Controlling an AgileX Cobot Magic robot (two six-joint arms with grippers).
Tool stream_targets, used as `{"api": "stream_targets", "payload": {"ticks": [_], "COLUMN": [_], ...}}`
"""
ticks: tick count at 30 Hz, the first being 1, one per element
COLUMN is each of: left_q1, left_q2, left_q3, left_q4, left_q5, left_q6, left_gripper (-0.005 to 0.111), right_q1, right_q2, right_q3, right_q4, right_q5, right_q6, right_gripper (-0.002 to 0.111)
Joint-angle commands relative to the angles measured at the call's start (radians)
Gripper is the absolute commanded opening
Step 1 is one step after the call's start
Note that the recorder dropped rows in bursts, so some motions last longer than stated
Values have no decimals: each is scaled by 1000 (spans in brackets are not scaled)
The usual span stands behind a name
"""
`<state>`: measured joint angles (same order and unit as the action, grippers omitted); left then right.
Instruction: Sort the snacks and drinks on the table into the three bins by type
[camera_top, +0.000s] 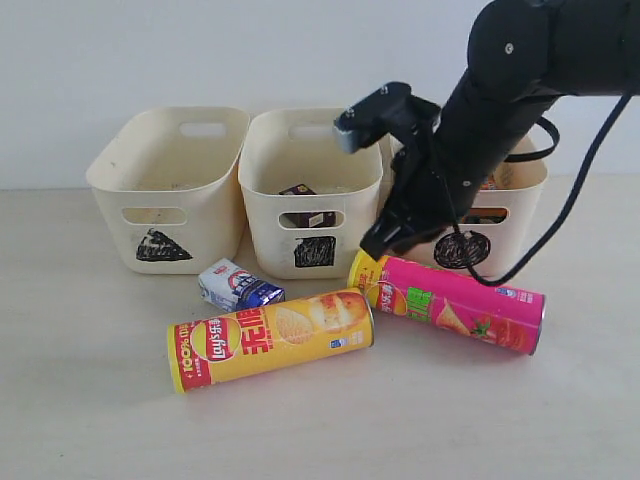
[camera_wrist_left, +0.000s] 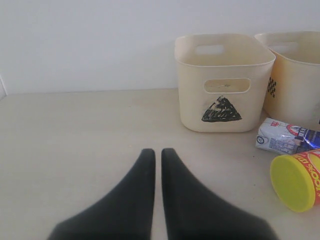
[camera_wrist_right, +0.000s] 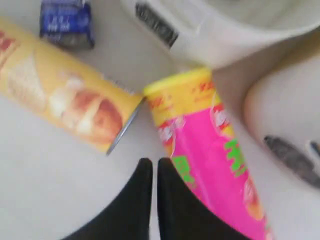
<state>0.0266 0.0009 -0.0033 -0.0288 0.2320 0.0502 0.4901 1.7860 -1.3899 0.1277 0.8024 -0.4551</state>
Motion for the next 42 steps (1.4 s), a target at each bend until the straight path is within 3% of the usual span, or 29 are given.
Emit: {"api": "stream_targets", "payload": {"ticks": [1, 5, 17, 23, 29, 42], "left_q1": [0, 0, 0, 0, 0, 0], "left_q2": [-1, -1, -1, -1, -1, -1], "left_q3": [3, 3, 3, 3, 3, 3], "left_q4": [-11, -11, -11, -11, -11, -11], "left_q5": [-6, -6, -6, -6, -6, -6], "left_q6": [-3, -3, -3, -3, -3, -3], "left_gripper": [4, 4, 4, 4, 4, 4], "right_q1": [-4, -4, -43, -204, -359, -380], "right_q2": [-13, -13, -118, -245, -395, -677], "right_q3": [-9, -9, 86, 241, 463, 948], "right_q4": [-15, -78, -138, -128, -133, -112], "right_q5": [256, 419, 404, 183, -167, -835], "right_q6": [-13, -30, 121, 253, 382, 499], "right_gripper": [0, 0, 0, 0, 0, 0]}}
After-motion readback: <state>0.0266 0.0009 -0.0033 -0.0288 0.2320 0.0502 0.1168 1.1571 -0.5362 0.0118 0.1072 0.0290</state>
